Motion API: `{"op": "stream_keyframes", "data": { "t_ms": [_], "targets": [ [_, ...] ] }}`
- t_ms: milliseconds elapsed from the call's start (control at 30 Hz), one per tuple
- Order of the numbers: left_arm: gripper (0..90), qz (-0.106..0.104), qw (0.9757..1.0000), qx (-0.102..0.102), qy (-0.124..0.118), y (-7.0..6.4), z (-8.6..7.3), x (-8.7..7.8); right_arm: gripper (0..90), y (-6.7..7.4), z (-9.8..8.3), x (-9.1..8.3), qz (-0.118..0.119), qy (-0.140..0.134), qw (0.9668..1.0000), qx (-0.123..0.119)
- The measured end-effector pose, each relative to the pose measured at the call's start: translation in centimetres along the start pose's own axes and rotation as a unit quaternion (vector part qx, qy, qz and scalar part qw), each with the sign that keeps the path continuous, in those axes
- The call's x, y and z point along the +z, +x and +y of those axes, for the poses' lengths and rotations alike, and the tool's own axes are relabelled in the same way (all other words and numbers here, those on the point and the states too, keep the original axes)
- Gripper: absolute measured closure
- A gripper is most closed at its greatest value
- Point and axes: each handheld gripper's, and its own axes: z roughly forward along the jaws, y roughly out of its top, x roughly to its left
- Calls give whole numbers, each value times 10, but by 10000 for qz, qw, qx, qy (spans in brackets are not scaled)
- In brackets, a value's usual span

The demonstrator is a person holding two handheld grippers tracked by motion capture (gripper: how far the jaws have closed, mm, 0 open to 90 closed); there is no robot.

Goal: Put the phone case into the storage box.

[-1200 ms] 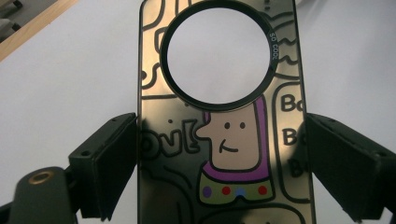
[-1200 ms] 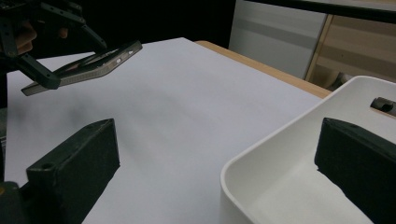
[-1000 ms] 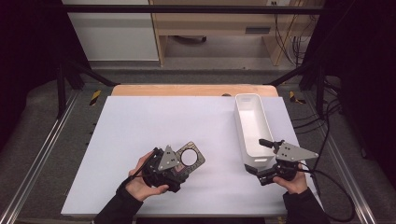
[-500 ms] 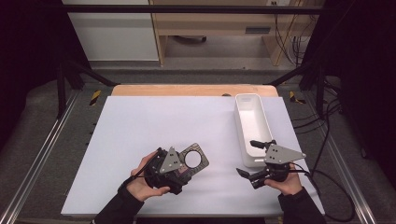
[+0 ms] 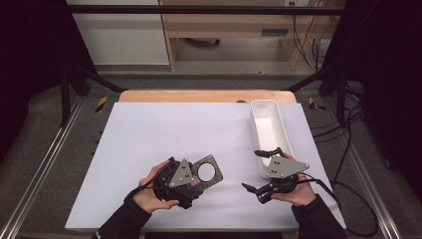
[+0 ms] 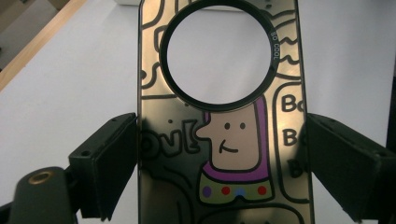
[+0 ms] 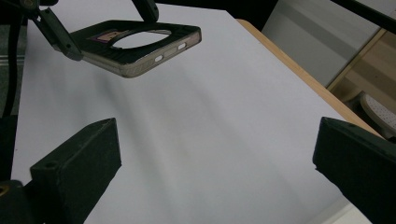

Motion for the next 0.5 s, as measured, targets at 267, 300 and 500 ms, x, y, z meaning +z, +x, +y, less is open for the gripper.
{"op": "stream_keyframes", "data": {
  "t_ms": [267,300,500],
  "targets": [
    [115,-93,9999,111,15,0,2,1,25,4,6,6,179,-34,9997,-177],
    [116,-106,9999,129,11,0,2,2,26,4,6,6,183,-24,9996,-197],
    [115,-171,9995,249,47,0,7,2,30,8,9,9,310,2,9986,-432]
  ]
}}
